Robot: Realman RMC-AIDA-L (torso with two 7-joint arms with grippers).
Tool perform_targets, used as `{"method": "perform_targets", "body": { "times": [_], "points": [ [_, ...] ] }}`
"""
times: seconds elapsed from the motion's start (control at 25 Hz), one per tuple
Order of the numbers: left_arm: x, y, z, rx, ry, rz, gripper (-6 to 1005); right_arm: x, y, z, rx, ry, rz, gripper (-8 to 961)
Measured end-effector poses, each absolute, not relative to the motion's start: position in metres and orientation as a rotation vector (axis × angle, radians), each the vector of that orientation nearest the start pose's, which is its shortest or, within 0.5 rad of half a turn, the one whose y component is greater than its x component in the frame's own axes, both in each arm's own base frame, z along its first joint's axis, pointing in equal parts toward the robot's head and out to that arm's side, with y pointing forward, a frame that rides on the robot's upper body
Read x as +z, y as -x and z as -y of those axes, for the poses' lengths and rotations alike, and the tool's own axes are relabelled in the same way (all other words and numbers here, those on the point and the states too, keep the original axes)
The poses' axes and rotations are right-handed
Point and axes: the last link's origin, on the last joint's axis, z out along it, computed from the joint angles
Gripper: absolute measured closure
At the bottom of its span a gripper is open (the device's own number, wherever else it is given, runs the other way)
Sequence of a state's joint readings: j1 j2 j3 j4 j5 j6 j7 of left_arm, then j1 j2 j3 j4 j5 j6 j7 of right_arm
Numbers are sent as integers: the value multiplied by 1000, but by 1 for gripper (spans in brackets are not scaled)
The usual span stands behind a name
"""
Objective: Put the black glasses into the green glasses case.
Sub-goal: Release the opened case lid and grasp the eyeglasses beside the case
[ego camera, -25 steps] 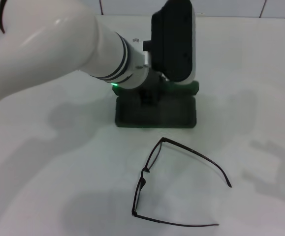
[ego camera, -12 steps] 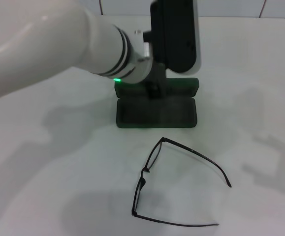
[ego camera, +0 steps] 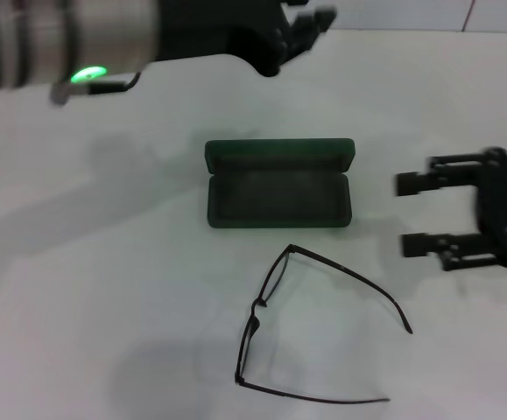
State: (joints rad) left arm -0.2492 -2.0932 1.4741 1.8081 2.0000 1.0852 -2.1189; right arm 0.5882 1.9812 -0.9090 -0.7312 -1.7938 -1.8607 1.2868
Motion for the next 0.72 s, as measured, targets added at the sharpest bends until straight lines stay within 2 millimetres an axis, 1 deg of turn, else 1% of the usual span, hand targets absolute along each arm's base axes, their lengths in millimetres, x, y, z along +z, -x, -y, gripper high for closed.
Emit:
{"method": "perform_targets", "body": {
  "times": [0.04,0.08,0.12,0.16,0.2,0.24,0.28,0.32,0.36,0.4,0.44,0.48,0.56,0.6,0.68,0.72],
  "points": [
    [46,93,-322,-543,2512,189,554,32,-195,-327,819,3063,-28,187],
    [53,109,-317,-680,2498,224,561,30,-184,-334,753,3101,12,201],
    [58,124,-313,-770,2480,260,567,27,-171,-341,679,3138,64,215],
    [61,145,-309,-830,2458,308,613,23,-159,-348,595,3176,110,228],
    [63,157,-305,-886,2447,325,659,19,-148,-353,531,3202,153,242],
    [65,179,-297,-943,2432,351,704,12,-132,-360,428,3237,219,256],
    [63,200,-288,-997,2424,368,750,5,-119,-365,338,3261,272,270],
    [62,213,-282,-1040,2418,380,796,-2,-108,-369,260,3278,323,284],
    [60,230,-272,-1105,2405,381,823,-10,-97,-372,165,3285,377,298],
    [59,243,-265,-1144,2384,392,850,-19,-85,-374,80,3288,443,298],
    [59,251,-259,-1172,2367,390,877,-27,-77,-376,0,3280,497,297],
    [56,267,-249,-1214,2329,407,904,-35,-67,-378,-83,3267,564,297],
    [52,284,-238,-1243,2273,440,958,-52,-50,-377,-255,3241,690,296],
    [48,294,-229,-1255,2238,461,955,-61,-43,-376,-338,3222,745,296],
    [45,301,-223,-1257,2215,481,951,-79,-33,-372,-513,3162,881,295],
    [42,306,-219,-1253,2203,494,951,-85,-31,-370,-557,3141,925,295]
  ]
}}
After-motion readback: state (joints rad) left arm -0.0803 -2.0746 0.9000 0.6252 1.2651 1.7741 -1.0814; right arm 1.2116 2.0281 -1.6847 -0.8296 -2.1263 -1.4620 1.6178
